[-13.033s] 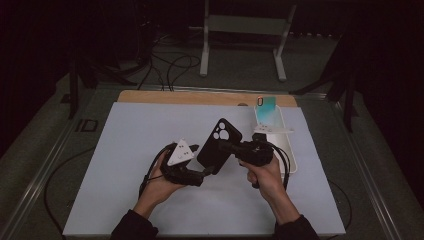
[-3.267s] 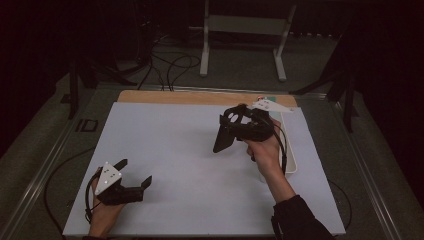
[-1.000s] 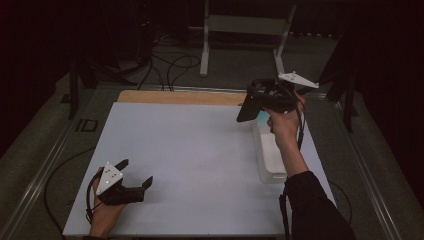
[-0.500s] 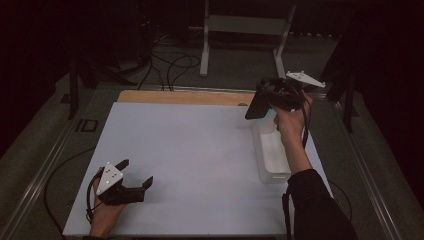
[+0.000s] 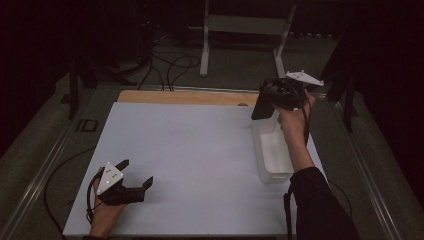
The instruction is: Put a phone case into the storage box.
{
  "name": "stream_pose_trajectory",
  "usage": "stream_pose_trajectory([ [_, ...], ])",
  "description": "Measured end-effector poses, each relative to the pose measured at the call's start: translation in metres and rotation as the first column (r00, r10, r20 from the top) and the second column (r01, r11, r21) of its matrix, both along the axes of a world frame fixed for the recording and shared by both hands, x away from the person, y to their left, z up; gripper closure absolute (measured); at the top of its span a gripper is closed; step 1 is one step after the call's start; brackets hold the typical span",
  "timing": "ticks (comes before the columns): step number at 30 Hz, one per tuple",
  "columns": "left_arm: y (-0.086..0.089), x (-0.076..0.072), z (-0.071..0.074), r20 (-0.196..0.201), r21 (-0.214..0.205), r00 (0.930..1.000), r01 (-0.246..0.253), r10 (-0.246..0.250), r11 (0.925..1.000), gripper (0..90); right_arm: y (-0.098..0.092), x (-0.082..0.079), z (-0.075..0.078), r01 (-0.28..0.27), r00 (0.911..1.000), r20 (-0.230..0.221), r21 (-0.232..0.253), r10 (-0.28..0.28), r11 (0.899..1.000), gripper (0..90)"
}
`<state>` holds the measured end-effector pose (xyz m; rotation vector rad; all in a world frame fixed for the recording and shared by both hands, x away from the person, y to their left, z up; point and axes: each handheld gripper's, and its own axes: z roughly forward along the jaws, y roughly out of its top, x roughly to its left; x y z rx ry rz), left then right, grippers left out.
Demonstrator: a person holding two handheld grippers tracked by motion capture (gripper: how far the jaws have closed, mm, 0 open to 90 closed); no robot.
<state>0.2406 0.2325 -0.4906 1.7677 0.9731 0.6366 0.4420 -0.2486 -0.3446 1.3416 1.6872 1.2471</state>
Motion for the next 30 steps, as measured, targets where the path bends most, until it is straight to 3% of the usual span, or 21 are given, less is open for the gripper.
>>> stream_pose_trajectory([
  [4,0.0,0.0,0.0,-0.001,0.001,1.0,-0.001,0.001,1.0,0.1,-0.001,0.003,-0.002,0.016,0.9999,-0.004,-0.028,-0.016,0.999,13.7],
  [9,-0.001,0.0,0.0,0.001,0.0,1.0,0.0,0.0,1.0,0.1,-0.001,0.006,-0.005,0.033,0.9994,-0.014,-0.027,-0.033,0.999,13.7],
  [15,0.0,0.0,0.0,0.0,-0.001,1.0,-0.001,0.001,1.0,0.1,0.001,0.009,-0.009,0.039,0.9989,-0.023,-0.076,-0.041,0.996,13.7],
  [20,0.0,0.0,0.0,0.001,-0.001,1.0,-0.001,0.001,1.0,0.1,-0.002,0.011,-0.011,0.051,0.9984,-0.024,-0.062,-0.052,0.997,13.7],
  [30,-0.001,-0.001,0.0,0.0,-0.001,1.0,-0.002,0.002,1.0,0.1,-0.006,0.014,-0.017,0.074,0.9964,-0.034,-0.098,-0.077,0.992,13.6],
])
